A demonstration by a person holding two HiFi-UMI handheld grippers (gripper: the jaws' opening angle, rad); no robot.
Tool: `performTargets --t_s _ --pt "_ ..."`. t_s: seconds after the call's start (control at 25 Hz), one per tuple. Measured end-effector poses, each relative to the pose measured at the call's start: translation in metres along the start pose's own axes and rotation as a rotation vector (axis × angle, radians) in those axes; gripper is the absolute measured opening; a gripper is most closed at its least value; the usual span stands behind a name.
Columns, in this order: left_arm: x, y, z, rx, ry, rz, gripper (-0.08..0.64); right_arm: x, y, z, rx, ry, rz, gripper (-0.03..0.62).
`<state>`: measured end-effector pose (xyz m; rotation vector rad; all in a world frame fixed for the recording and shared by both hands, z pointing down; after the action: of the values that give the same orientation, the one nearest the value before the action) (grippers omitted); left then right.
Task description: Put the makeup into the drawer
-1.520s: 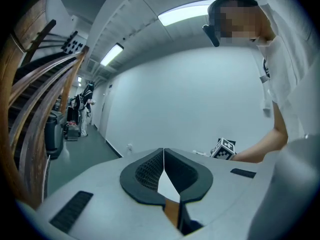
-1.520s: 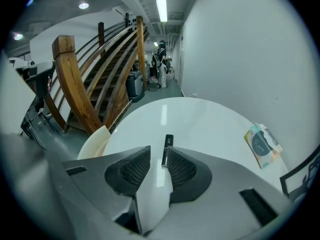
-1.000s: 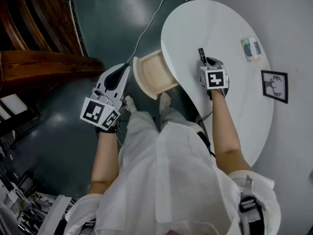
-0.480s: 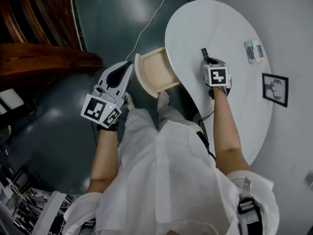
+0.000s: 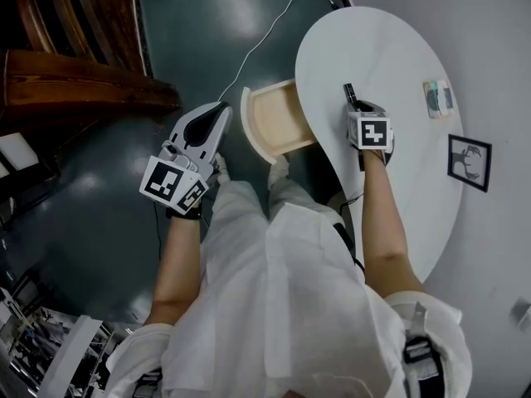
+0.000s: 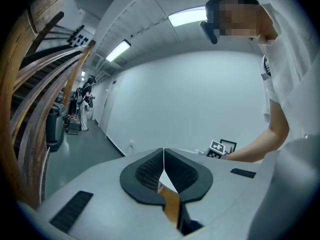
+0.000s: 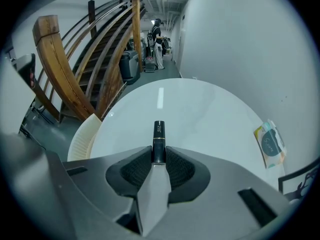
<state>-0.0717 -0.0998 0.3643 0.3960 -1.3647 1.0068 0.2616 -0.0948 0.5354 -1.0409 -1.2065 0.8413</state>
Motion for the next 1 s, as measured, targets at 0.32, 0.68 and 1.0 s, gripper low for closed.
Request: performTargets --t_s 0.32,0.68,1.0 --pt "0.006 0.026 0.016 -0.024 0.015 -0.009 0.018 -0.022 0.001 0.039 -0.020 0.057 -0.061 0.084" --pt "0.010 0.052 0.032 -0.040 0.026 -0.012 0.017 -0.040 0.004 0.091 -0.047 0.121 -0.089 0.084" --pt "0.012 0.065 0.045 -0.048 0.032 -0.009 0.017 -0.047 0.000 0.130 -0.083 0.173 -0.085 0.084"
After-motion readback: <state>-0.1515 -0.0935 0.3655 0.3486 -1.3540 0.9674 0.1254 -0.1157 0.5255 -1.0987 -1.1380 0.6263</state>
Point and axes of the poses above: the fingertips, and each gripper's own axes: y backward along the fingers, z to its left, x out of its underside, the point moved 4 cm from there along y, backward along the fingers, and after that the axes turned 9 degrees about z, right-handed, at the moved point
